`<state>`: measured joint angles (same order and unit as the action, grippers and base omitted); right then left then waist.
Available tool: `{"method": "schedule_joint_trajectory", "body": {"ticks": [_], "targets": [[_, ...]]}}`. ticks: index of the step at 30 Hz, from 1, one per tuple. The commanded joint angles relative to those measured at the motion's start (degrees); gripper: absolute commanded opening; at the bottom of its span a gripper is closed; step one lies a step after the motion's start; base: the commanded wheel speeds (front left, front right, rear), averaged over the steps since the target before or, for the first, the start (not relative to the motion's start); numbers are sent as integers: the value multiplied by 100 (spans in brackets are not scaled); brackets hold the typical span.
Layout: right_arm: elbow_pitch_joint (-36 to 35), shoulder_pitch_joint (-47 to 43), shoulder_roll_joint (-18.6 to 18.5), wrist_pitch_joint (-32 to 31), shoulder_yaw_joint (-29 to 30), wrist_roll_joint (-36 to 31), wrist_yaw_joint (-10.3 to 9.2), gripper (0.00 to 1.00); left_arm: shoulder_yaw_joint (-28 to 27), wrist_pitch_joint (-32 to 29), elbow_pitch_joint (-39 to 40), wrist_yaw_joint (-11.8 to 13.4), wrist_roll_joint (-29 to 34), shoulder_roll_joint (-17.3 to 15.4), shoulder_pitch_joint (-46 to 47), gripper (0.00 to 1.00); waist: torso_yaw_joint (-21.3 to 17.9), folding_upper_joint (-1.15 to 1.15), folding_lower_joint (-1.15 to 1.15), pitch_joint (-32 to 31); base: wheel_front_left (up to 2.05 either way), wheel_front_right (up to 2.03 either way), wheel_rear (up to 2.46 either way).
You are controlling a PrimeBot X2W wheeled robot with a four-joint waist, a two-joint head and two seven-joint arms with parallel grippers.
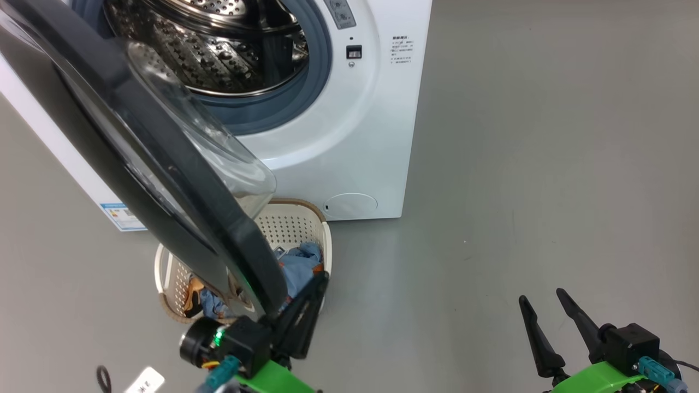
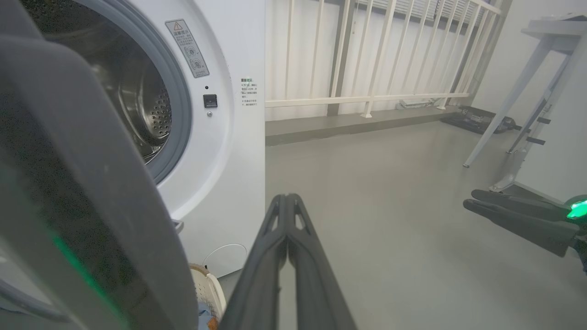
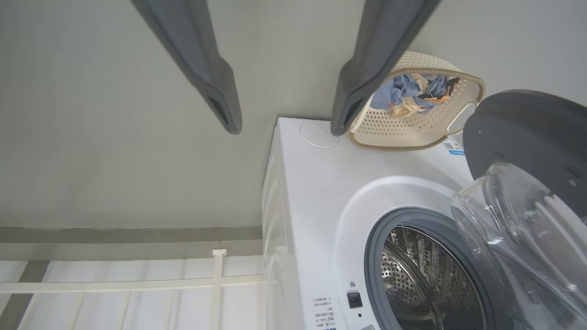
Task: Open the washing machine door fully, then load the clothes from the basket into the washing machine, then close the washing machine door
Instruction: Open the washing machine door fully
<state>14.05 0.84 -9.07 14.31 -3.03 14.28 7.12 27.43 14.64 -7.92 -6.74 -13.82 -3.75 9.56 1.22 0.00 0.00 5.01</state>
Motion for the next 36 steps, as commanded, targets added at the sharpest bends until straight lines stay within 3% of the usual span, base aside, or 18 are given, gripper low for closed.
{"method": "schedule_joint_trajectory", "body": {"ticks": [1,21,36], "targets": [[-119,167,-86,69,-141,26,36,100,-227,36,90,15,79,15,245,0,-9,0,0,17,0,0,0],[-4,276,-57,69,-219,129,36,100,-588,36,-114,31,-10,85,488,0,-7,0,0,181,0,0,0],[83,302,-63,69,-331,203,36,100,-403,36,-69,118,-192,87,551,0,-52,0,0,170,0,0,0]]}}
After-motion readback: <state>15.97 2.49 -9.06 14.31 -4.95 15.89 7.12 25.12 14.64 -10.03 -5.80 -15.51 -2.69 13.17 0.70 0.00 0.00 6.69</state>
